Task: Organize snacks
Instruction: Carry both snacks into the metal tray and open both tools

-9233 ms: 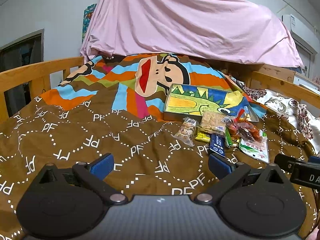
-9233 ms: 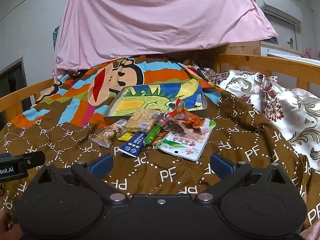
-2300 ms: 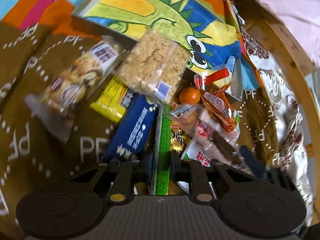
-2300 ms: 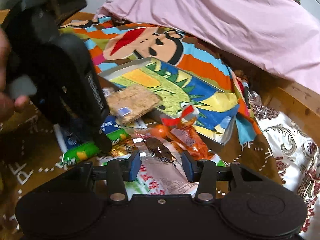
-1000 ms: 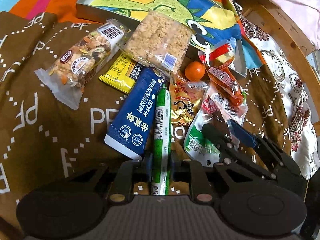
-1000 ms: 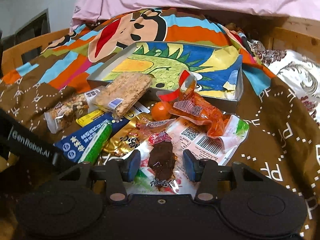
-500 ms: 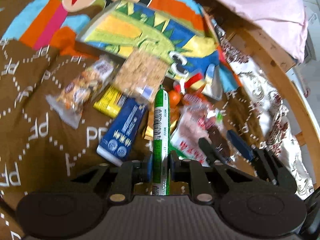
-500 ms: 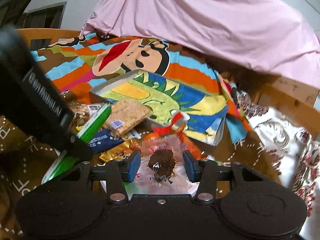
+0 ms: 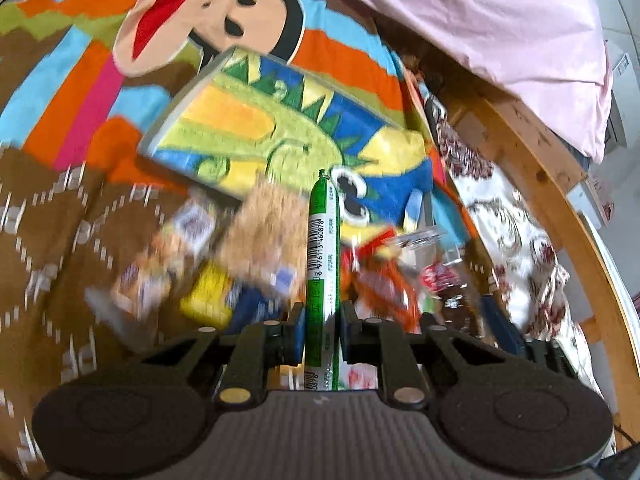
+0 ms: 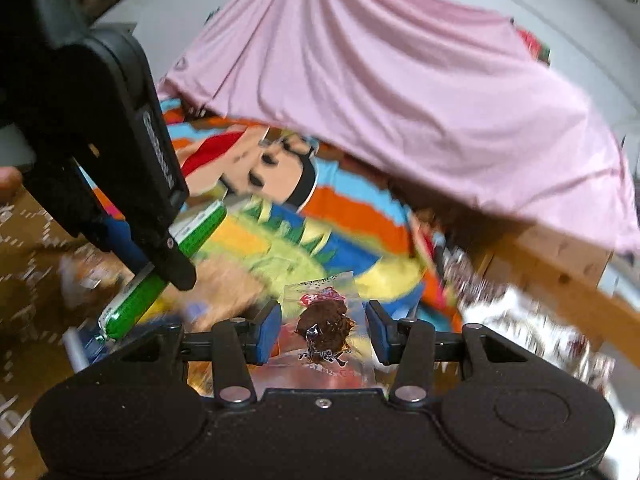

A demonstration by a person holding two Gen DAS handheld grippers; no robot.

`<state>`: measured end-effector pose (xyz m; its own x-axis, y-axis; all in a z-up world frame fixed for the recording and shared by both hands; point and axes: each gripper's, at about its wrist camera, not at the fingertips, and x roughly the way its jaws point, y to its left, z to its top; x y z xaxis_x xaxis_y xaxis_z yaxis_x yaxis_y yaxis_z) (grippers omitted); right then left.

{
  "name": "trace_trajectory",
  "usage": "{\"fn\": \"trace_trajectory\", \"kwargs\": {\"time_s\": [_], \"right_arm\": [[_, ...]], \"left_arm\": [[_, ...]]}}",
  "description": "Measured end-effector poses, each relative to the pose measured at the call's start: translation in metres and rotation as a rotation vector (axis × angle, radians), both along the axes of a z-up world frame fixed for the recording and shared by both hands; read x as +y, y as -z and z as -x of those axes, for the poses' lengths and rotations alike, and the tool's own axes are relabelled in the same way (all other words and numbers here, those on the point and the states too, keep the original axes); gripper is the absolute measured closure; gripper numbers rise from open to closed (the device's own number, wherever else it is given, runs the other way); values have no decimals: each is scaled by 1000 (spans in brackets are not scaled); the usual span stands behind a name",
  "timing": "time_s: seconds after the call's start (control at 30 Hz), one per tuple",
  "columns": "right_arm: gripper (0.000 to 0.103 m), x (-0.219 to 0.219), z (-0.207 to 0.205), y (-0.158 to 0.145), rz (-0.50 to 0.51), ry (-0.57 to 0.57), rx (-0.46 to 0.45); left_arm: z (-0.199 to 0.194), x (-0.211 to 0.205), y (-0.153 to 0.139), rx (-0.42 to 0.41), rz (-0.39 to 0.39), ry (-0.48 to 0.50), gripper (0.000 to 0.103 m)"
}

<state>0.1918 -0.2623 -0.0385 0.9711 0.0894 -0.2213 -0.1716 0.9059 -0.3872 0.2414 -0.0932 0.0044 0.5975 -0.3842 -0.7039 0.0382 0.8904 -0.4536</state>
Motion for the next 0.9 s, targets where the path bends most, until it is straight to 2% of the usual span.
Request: {"fn": "trace_trajectory", "kwargs": {"time_s": [0.13,0.37,0.47,0.57,0.67,0.83,0.9], "right_arm": [[55,-10,-36,-10,-8,7,-55],[55,-44,-118,-10,-178,89,-52],[55,-52,-144,2,-203,84,-21],[55,-53,-164,21,-171,86,46],[54,-59,-177,37,-201,105,118],[54,-60,-181,43,-217,120,161],[48,-59,-181,44,-217,127,168]], "left_arm": [[-38,-5,-7,-27,-3,-8,85],[-122,-30,8,-79,-13,11,85],[-155,-44,22,-89,-46,25,85],[-184,-56,39,-75,-43,38,85],[-204,-66,56,-49,-52,53,85],[-215,-79,71,-55,-78,88,84],[-216,-82,70,-61,-83,98,84]]}}
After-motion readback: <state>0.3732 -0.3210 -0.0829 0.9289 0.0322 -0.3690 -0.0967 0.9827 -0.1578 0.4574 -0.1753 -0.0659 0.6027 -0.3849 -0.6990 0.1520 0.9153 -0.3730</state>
